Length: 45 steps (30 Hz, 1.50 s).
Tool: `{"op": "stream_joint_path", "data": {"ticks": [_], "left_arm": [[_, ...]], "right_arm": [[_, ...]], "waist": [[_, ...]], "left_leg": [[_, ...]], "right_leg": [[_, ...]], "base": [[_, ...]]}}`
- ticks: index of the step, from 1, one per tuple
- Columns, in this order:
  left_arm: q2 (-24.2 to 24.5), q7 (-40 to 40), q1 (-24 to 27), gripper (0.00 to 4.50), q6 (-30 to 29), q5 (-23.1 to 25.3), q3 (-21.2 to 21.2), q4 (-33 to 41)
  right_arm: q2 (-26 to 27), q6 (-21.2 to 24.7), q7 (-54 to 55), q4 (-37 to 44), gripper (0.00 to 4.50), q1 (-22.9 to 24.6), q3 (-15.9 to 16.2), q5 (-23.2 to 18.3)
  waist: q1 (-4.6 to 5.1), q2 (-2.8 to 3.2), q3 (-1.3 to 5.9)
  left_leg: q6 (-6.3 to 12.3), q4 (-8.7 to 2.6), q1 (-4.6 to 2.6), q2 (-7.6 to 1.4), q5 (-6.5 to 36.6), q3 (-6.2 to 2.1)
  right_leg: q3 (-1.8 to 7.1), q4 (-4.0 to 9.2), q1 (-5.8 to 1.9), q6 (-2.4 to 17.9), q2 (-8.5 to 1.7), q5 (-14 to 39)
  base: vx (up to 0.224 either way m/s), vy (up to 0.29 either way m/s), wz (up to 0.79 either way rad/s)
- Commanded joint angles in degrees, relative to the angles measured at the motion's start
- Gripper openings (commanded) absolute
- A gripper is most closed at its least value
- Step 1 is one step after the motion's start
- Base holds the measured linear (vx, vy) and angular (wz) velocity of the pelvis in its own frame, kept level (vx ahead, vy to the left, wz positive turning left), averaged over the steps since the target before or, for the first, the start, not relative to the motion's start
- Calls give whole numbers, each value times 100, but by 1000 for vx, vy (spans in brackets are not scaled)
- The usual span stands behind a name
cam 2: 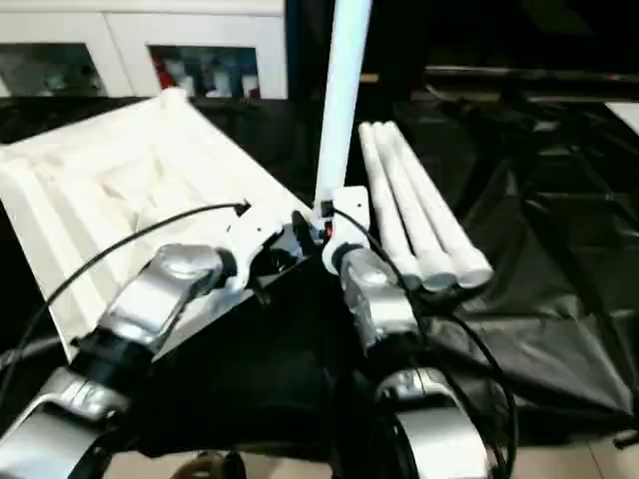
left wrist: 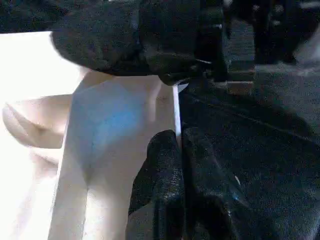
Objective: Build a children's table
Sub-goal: Rotate leg to tighten
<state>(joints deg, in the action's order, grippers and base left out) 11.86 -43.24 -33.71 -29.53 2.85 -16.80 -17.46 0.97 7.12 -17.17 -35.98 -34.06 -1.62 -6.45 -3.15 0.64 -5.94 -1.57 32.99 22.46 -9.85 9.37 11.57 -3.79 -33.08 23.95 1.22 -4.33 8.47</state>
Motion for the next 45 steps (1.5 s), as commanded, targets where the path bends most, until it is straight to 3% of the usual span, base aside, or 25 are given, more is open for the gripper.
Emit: {"op": "stream_joint_path", "data": {"ticks": [1, 4, 7, 11, 15, 19, 22, 37, 39, 40, 43, 45], "left_arm": [[14, -336, 5, 0, 290, -194, -142, 308], [254, -676, 143, 0, 450, -305, -109, 438], [461, -979, 235, 0, 616, -397, -84, 516], [730, -1400, 321, 0, 686, -544, -93, 631], [1020, -2086, 398, 0, 985, -816, -117, 749], [1156, -2367, 430, 0, 1044, -885, -180, 816], [1251, -2559, 437, 0, 1063, -922, -211, 842], [1281, -2618, 440, 0, 1123, -906, -219, 775], [1172, -2400, 424, 0, 1025, -858, -179, 736], [1129, -2327, 404, 0, 995, -843, -167, 708], [961, -2017, 306, 0, 841, -772, -115, 585], [504, -1104, -11, 0, 555, -547, 50, 198]], "right_arm": [[-127, 273, -365, 523, 447, 106, 203, -65], [-727, 840, -1169, 1332, 447, 422, 536, -30], [-1273, 1052, -2017, 1894, 447, 693, 803, -113], [-1847, 1093, -2764, 2333, 447, 898, 977, -254], [-2217, 1275, -3314, 2608, 447, 976, 1094, -366], [-2318, 1292, -3473, 2652, 447, 989, 1160, -327], [-2406, 1342, -3603, 2652, 412, 972, 1223, -373], [-2299, 1469, -3679, 2714, 288, 1083, 1359, -438], [-2006, 1538, -3206, 2454, 283, 1069, 1217, -405], [-1929, 1539, -3080, 2375, 280, 1061, 1187, -391], [-1630, 1541, -2607, 2083, 275, 1019, 1067, -346], [-903, 1525, -1377, 1354, 275, 771, 717, -304]], "waist": [[-24, 18, 464], [-45, 43, 507], [-62, 38, 518], [-71, 28, 498], [-80, 30, 463], [-95, 45, 469], [-143, 37, 475], [-166, 21, 474], [-151, 24, 476], [-142, -8, 493], [-111, 6, 479], [-46, 16, 490]], "left_leg": [[212, -401, -189, -347, 1312, -148], [427, -351, -148, -351, 667, -152], [606, -315, -146, -343, 480, -143], [574, -326, -143, -354, 776, -151], [344, -352, -176, -362, 1177, -156], [276, -350, -207, -373, 1194, -149], [248, -343, -189, -375, 1130, -154], [159, -320, -168, -358, 1259, -171], [127, -324, -161, -354, 1294, -176], [114, -319, -162, -351, 1293, -172], [4, -334, -158, -343, 1389, -191], [-78, -324, -167, -332, 1442, -184]], "right_leg": [[314, 357, -242, 1157, -419, 1254], [291, 224, -293, 1337, -389, 388], [289, 175, -320, 1470, -391, -32], [285, 232, -339, 1488, -421, 423], [295, 306, -309, 1358, -422, 1217], [302, 307, -275, 1358, -417, 1238], [302, 275, -289, 1356, -418, 1183], [309, 284, -282, 1230, -437, 1551], [309, 281, -268, 1214, -434, 1605], [306, 286, -279, 1210, -431, 1627], [295, 307, -278, 1151, -441, 1849], [305, 308, -243, 1203, -439, 1838]], "base": [[58, -17, 8], [55, -8, 4], [17, 1, 0], [0, 0, 0], [0, 0, 0], [0, 0, 0], [0, 0, 0], [0, 0, 0], [0, 0, 0], [0, 0, 0], [0, 0, 0], [0, 0, 0]]}}
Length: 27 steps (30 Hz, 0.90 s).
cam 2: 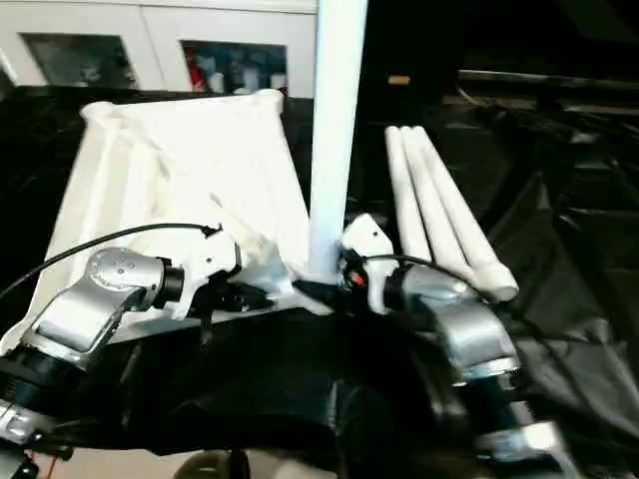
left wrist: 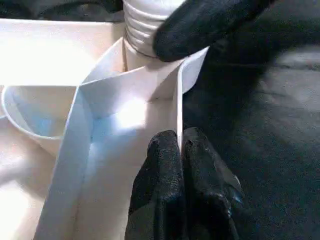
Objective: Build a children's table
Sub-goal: Rotate leg to tighten
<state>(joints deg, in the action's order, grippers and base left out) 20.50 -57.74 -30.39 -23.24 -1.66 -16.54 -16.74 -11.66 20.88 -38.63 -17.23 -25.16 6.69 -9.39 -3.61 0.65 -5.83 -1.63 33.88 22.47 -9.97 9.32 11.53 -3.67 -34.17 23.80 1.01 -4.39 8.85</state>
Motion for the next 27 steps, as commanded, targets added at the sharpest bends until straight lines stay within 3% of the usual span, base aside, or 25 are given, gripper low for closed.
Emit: {"op": "stream_joint_path", "data": {"ticks": [1, 4, 8, 10, 14, 15, 21, 23, 25, 27], "left_arm": [[-460, 530, -406, 0, -121, -51, 50, 61], [-891, 1218, -643, 0, -404, 59, 146, -162], [-1360, 1759, -816, 0, -457, 140, 193, -351], [-1426, 1825, -833, 0, -425, 165, 191, -382], [-1436, 1790, -774, 0, -268, 254, 27, -398], [-1411, 1754, -761, 0, -235, 250, 12, -387], [-1204, 1430, -603, 0, -78, 150, 4, -235], [-937, 1036, -458, 0, 3, 130, -50, -89], [-594, 591, -300, 0, 205, 81, -114, 6], [-538, 523, -274, 0, 226, 71, -124, 19]], "right_arm": [[487, 98, 1001, -681, 274, -182, -154, 21], [957, -180, 1739, -1333, 274, -456, -260, 100], [1370, -604, 2058, -1831, 274, -729, -231, 213], [1452, -681, 2038, -1900, 330, -763, -277, 195], [1614, -787, 2042, -2010, 360, -884, -311, 241], [1603, -810, 2061, -2028, 388, -896, -309, 259], [1370, -1014, 1935, -2026, 409, -962, -197, 447], [1028, -985, 1247, -1598, 409, -833, -65, 452], [437, -887, 227, -969, 409, -581, 239, 378], [328, -886, 40, -867, 409, -534, 305, 372]], "waist": [[21, 5, 485], [79, 4, 484], [105, -24, 510], [94, -18, 528], [102, -25, 532], [97, -21, 529], [122, -25, 508], [101, -31, 509], [69, -14, 514], [63, -8, 515]], "left_leg": [[-134, -416, -175, -308, 1541, -206], [-183, -414, -162, -298, 1651, -211], [-48, -389, -151, -288, 1507, -187], [10, -376, -160, -289, 1454, -183], [126, -389, -138, -296, 1302, -185], [132, -379, -152, -294, 1329, -174], [127, -391, -140, -290, 1399, -181], [188, -390, -122, -304, 1348, -189], [246, -388, -149, -313, 1323, -188], [302, -386, -143, -325, 1220, -173]], "right_leg": [[275, 440, -257, 1192, -451, 1964], [266, 459, -265, 1090, -457, 2171], [271, 471, -274, 1089, -446, 1997], [271, 472, -282, 1087, -446, 1944], [261, 421, -300, 1169, -424, 1621], [266, 439, -289, 1177, -435, 1655], [266, 448, -282, 1116, -430, 1845], [267, 430, -313, 1112, -432, 1731], [264, 419, -307, 1119, -405, 1572], [276, 377, -290, 1219, -399, 1305]], "base": [[0, 0, 0], [0, 0, 0], [0, 0, 0], [0, 0, 0], [0, 0, 0], [0, 0, 0], [0, 0, 0], [0, 0, 0], [0, 0, 0], [0, 0, 0]]}}
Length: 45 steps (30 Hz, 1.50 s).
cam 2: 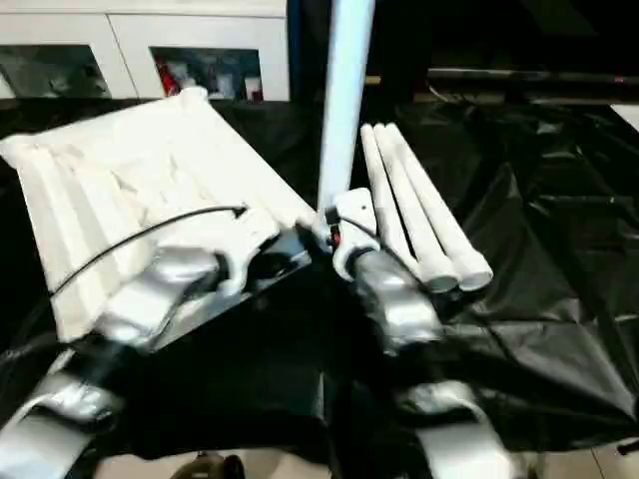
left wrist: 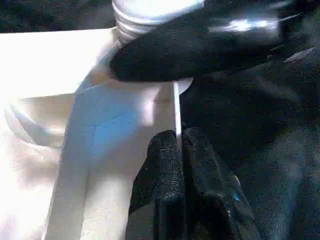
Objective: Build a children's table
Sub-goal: Rotate leg to tighten
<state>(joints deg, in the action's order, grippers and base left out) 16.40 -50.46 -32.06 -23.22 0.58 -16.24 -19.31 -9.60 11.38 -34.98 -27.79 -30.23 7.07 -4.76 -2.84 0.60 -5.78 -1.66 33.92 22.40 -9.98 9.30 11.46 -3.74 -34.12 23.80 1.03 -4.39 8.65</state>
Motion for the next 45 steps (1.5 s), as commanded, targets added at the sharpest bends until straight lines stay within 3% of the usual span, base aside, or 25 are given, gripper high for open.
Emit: {"op": "stream_joint_path", "data": {"ticks": [1, 3, 7, 11, 13, 14, 15, 17, 24, 31, 34, 36, 39, 45], "left_arm": [[-41, -343, -73, 0, 295, -179, -174, 284], [234, -742, 23, 0, 519, -212, -247, 269], [234, -742, 23, 0, 519, -212, -247, 269], [234, -742, 23, 0, 519, -212, -247, 269], [709, -1595, 241, 0, 631, -391, -389, 482], [709, -1595, 241, 0, 631, -391, -389, 482], [832, -1831, 302, 0, 678, -441, -428, 551], [956, -2014, 356, 0, 722, -460, -451, 609], [1047, -2118, 364, 0, 842, -463, -449, 559], [1048, -2131, 354, 0, 880, -454, -435, 530], [999, -2032, 331, 0, 858, -439, -407, 490], [675, -1406, 182, 0, 568, -339, -267, 311], [124, -418, -87, 0, 170, -177, -64, -21], [-581, 668, -455, 0, -162, 18, 66, -470]], "right_arm": [[-50, 93, -595, 330, 409, 43, 337, -125], [-601, 127, -1382, 741, 409, 262, 511, -223], [-601, 127, -1382, 741, 409, 262, 511, -223], [-601, 127, -1382, 741, 409, 262, 511, -223], [-1036, 123, -2014, 900, 409, 317, 512, -344], [-1036, 123, -2014, 900, 409, 317, 512, -344], [-1106, 112, -2130, 908, 385, 314, 504, -364], [-1159, 166, -2313, 986, 385, 335, 528, -420], [-1242, 316, -2475, 1180, 322, 414, 614, -473], [-1183, 404, -2550, 1292, 277, 507, 682, -505], [-1081, 415, -2427, 1251, 272, 532, 630, -536], [-567, 365, -1341, 702, 272, 449, 356, -338], [149, 443, 136, -115, 272, 146, -154, -345], [950, 214, 1646, -1150, 272, -399, -445, -300]], "waist": [[-19, 20, 513], [-105, 20, 519], [-113, 10, 512], [-124, 6, 498], [-137, 9, 510], [-152, 5, 518], [-147, 25, 499], [-164, 38, 505], [-199, 29, 499], [-210, 27, 507], [-207, 29, 506], [-172, 32, 488], [-94, 28, 449], [37, 34, 454]], "left_leg": [[302, -384, -134, -321, 1202, -163], [317, -377, -169, -331, 1203, -157], [286, -379, -154, -335, 1228, -156], [157, -386, -174, -332, 1430, -163], [165, -384, -163, -328, 1394, -175], [192, -385, -150, -330, 1348, -182], [221, -398, -147, -347, 1352, -175], [226, -386, -181, -355, 1402, -156], [72, -410, -179, -347, 1548, -174], [108, -396, -172, -343, 1412, -169], [113, -393, -173, -341, 1410, -168], [47, -397, -163, -327, 1465, -165], [-193, -423, -208, -307, 1959, -222], [-234, -408, -235, -269, 2217, -245]], "right_leg": [[287, 369, -289, 1251, -408, 1303], [283, 366, -290, 1291, -399, 1237], [288, 361, -287, 1373, -418, 1245], [292, 407, -275, 1281, -432, 1658], [287, 402, -301, 1225, -429, 1633], [282, 378, -321, 1220, -433, 1585], [285, 371, -287, 1245, -418, 1534], [293, 375, -266, 1305, -415, 1496], [289, 379, -275, 1253, -423, 1718], [292, 371, -276, 1263, -426, 1618], [290, 370, -272, 1285, -421, 1581], [295, 386, -248, 1293, -427, 1705], [255, 485, -245, 1060, -449, 2621], [227, 575, -218, 853, -456, 2961]], "base": [[0, 0, 0], [0, 0, 0], [0, 0, 0], [0, 0, 0], [0, 0, 0], [0, 0, 0], [0, 0, 0], [0, 0, 0], [0, 0, 0], [0, 0, 0], [0, 0, 0], [0, 0, 0], [0, 0, 0], [0, 0, 0]]}}
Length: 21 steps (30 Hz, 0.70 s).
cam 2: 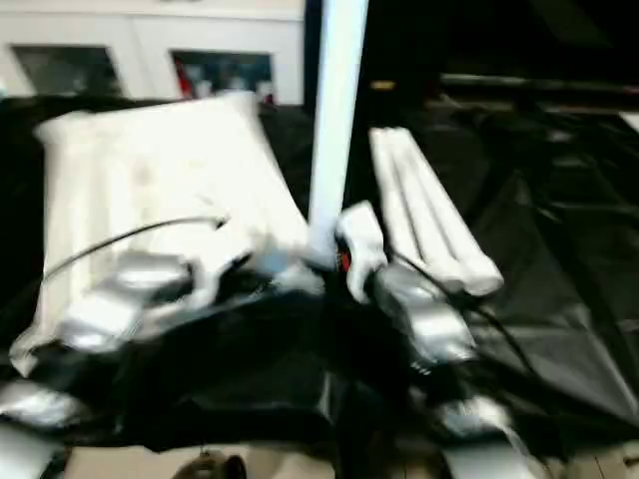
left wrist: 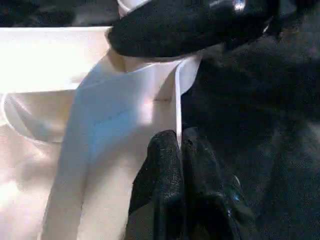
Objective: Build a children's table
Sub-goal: Rotate leg to tighten
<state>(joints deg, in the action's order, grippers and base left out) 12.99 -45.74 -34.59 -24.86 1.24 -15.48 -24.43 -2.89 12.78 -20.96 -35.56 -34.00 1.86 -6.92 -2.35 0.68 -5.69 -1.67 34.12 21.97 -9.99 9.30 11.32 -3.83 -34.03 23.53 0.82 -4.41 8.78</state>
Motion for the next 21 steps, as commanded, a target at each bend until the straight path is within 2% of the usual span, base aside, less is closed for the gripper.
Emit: {"op": "stream_joint_path", "data": {"ticks": [1, 3, 4, 5, 8, 9, 10, 14, 16, 18, 19, 20, 21], "left_arm": [[-240, 196, -201, 0, 3, -49, -10, 41], [-465, 474, -311, 0, -53, -12, 33, -80], [-542, 492, -328, 0, -63, -11, 27, -72], [-579, 495, -333, 0, -65, -13, 17, -61], [-586, 444, -294, 0, 11, -19, -63, 2], [-572, 418, -278, 0, 34, -20, -70, 17], [-545, 370, -244, 0, 52, -31, -80, 55], [-362, -46, -58, 0, 188, -189, -91, 307], [-241, -226, 13, 0, 205, -208, -136, 423], [-80, -415, 85, 0, 303, -223, -165, 494], [30, -551, 130, 0, 345, -243, -173, 529], [71, -612, 148, 0, 381, -252, -180, 542], [227, -844, 222, 0, 345, -319, -183, 629]], "right_arm": [[280, 74, 243, -374, 272, -22, 76, -84], [523, -61, 446, -619, 272, -181, 42, -19], [602, -123, 354, -668, 307, -217, 31, -33], [642, -137, 323, -676, 328, -234, 22, -47], [667, -254, 241, -732, 351, -309, 39, -12], [657, -302, 269, -766, 376, -328, 30, 11], [629, -372, 244, -782, 376, -333, 43, 35], [329, -550, -226, -602, 385, -253, 122, 54], [171, -582, -582, -443, 385, -179, 182, 73], [-128, -607, -1079, -186, 385, -44, 349, 127], [-369, -638, -1478, 20, 385, 67, 501, 156], [-458, -640, -1629, 100, 385, 108, 556, 160], [-813, -645, -2210, 423, 385, 272, 738, 153]], "waist": [[0, 22, 438], [21, 25, 444], [14, -3, 445], [8, 13, 449], [9, 20, 456], [13, 23, 462], [11, 8, 469], [6, 0, 477], [-10, 9, 491], [-37, 10, 498], [-51, 7, 505], [-76, 6, 516], [-90, 4, 515]], "left_leg": [[-193, -429, -177, -267, 2190, -233], [-155, -418, -186, -262, 2194, -222], [-133, -423, -185, -268, 2190, -224], [-105, -425, -179, -274, 2185, -225], [-77, -443, -157, -284, 2143, -226], [-70, -448, -152, -288, 2111, -224], [-59, -441, -158, -288, 2073, -214], [6, -435, -128, -287, 1937, -200], [90, -430, -112, -306, 1728, -189], [150, -420, -120, -309, 1613, -173], [186, -415, -100, -308, 1501, -170], [212, -409, -112, -314, 1433, -169], [261, -401, -126, -320, 1348, -154]], "right_leg": [[235, 575, -193, 863, -452, 2936], [235, 578, -175, 870, -436, 2892], [224, 581, -185, 866, -434, 2870], [230, 571, -191, 874, -440, 2817], [233, 545, -200, 925, -430, 2628], [240, 529, -206, 959, -428, 2515], [245, 518, -202, 1004, -431, 2431], [261, 500, -234, 1078, -442, 2254], [272, 452, -254, 1189, -436, 1930], [278, 424, -253, 1261, -422, 1693], [277, 405, -281, 1279, -424, 1563], [273, 396, -284, 1278, -417, 1473], [280, 375, -271, 1339, -405, 1294]], "base": [[0, 0, 0], [0, 0, 0], [0, 0, 0], [0, 0, 0], [0, 0, 0], [0, 0, 0], [0, 0, 0], [0, 0, 0], [0, 0, 0], [0, 0, 0], [0, 0, 0], [0, 0, 0], [0, 0, 0]]}}
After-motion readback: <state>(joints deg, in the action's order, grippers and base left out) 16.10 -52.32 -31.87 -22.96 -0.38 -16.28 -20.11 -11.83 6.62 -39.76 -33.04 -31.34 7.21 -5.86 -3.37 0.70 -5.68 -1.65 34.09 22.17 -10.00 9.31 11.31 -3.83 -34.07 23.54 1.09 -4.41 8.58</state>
